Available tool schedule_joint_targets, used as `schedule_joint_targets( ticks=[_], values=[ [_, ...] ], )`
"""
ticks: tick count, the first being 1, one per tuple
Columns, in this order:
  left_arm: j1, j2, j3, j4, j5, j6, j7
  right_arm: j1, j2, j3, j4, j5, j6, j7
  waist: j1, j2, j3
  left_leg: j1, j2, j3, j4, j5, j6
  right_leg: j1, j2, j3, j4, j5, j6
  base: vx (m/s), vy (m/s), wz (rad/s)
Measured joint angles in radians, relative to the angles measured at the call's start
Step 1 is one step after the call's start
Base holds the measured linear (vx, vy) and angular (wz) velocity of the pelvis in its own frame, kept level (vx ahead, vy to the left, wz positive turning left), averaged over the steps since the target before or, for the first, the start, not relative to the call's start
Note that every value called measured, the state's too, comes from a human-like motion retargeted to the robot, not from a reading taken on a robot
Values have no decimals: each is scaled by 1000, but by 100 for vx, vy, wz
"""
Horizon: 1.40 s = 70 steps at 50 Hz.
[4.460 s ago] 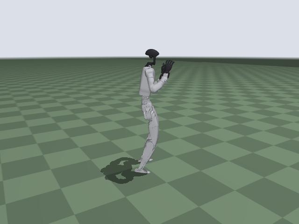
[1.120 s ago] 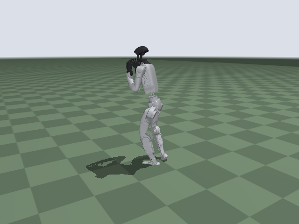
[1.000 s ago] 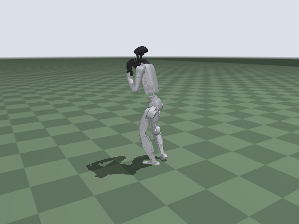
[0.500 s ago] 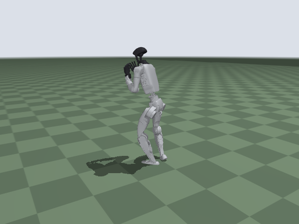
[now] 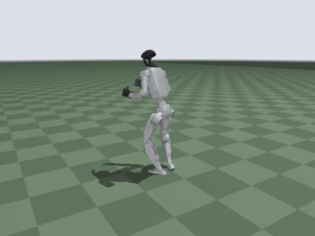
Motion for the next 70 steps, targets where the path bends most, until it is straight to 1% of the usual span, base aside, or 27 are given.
schedule_joint_targets(
  ticks=[7,18,25,31,42,70],
  values=[
    [45,-17,-13,239,-11,38,8,42,-13,26,198,-12,25,18,-20,-10,20,-10,-15,2,30,-4,5,-38,-22,44,61,-55,1,0,0,0],
    [35,-71,-97,715,22,106,-14,39,1,122,582,-70,81,76,-48,-33,51,-25,-43,1,101,-2,4,-89,-56,116,161,-156,-2,-1,-1,-7],
    [14,-94,-132,906,53,126,-60,10,15,166,725,-118,106,107,-55,-41,60,-39,-49,-7,149,18,-9,-107,-53,156,183,-191,2,-2,0,-23],
    [9,-99,-147,954,67,129,-87,-11,22,186,780,-142,117,122,-54,-45,58,-46,-49,-14,182,29,-16,-112,-46,173,189,-209,-2,-1,1,-23],
    [17,-99,-171,970,86,131,-103,-44,46,202,862,-156,140,136,-46,-55,47,-38,-47,-11,208,24,-15,-111,-46,185,204,-245,-9,0,1,-9],
    [44,-64,-189,912,121,155,-106,-88,89,227,977,-164,196,181,-37,-90,46,-29,-55,11,242,15,-5,-135,-74,203,284,-324,-1,0,0,0]
  ],
)
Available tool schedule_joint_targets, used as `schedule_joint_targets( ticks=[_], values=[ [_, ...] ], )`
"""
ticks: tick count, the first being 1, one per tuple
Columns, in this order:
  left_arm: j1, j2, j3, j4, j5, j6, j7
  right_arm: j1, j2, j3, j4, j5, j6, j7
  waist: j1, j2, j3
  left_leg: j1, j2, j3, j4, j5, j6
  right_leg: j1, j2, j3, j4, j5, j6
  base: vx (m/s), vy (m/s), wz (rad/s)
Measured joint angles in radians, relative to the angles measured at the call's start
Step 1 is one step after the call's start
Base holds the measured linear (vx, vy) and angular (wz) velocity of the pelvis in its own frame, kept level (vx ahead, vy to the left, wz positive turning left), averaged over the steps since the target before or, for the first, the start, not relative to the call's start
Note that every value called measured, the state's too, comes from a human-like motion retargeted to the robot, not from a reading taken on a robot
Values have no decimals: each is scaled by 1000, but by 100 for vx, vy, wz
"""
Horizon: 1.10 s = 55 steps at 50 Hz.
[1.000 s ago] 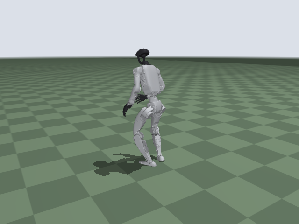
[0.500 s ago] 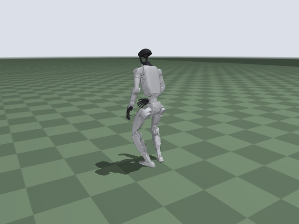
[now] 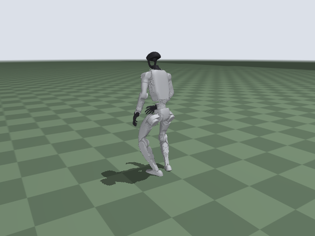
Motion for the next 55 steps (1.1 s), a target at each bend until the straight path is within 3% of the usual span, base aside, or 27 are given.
schedule_joint_targets(
  ticks=[55],
  values=[
    [8,16,10,33,2,73,-100,-96,84,45,152,-40,102,172,-13,-15,26,-37,16,30,91,39,18,-64,-17,41,104,-47,-13,0,0,0]
  ],
)
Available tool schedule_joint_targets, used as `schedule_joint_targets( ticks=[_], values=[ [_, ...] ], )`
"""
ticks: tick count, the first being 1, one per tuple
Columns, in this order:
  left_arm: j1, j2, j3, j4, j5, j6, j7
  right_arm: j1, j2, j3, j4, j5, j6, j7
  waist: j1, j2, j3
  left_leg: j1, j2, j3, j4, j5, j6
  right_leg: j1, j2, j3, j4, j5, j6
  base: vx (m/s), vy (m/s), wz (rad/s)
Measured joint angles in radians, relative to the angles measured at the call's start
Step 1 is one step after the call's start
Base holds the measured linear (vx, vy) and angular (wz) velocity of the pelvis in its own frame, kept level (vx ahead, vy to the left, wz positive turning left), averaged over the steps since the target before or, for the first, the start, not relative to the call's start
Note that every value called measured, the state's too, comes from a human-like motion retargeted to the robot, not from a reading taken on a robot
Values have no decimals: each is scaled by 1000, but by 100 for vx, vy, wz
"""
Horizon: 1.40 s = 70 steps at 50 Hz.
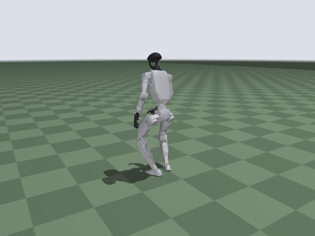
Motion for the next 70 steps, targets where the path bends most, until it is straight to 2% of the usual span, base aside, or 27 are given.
schedule_joint_targets(
  ticks=[42,70],
  values=[
    [-1,-30,1,46,-5,17,54,-22,-8,21,54,-43,2,-29,-33,-6,-4,13,17,37,-28,-35,29,-13,10,14,-12,33,10,0,0,0],
    [12,-19,-24,4,1,5,17,-23,-15,36,87,-60,3,2,-23,0,-17,26,13,42,-42,-39,41,-6,11,20,-19,37,15,0,0,0]
  ],
)
